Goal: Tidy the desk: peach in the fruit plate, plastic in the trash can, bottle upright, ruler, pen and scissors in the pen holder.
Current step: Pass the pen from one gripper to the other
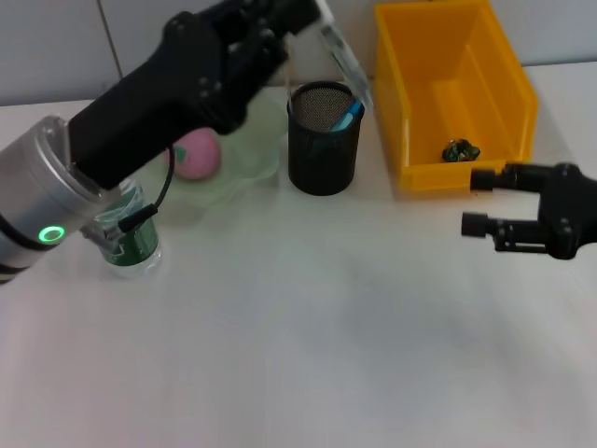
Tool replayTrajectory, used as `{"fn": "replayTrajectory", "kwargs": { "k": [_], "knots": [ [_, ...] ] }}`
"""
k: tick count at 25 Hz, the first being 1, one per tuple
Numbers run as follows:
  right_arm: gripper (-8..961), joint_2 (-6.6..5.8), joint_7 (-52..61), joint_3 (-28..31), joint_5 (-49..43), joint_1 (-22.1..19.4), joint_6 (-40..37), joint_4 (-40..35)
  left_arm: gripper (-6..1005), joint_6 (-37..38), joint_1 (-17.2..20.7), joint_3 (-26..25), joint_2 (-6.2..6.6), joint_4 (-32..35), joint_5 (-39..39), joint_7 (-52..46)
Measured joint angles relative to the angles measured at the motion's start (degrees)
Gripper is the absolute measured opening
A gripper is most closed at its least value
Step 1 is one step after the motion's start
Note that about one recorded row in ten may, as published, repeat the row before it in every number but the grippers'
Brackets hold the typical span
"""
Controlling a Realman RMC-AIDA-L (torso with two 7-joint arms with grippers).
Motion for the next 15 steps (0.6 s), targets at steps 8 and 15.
{"fn": "replayTrajectory", "kwargs": {
  "k": [8,15],
  "knots": [
    [743,3.24,-19.21,0.33,9.97,-1.72,-0.22,6.45,139,1.43,-1.23,10.78,-0.06,-6.82,-20.04,1.98],
    [742,4.09,-37.17,0.56,18.85,-0.01,0.14,16.99,140,0.39,-1.28,22.88,-0.06,-10.76,-40.11,2.22]
  ]
}}
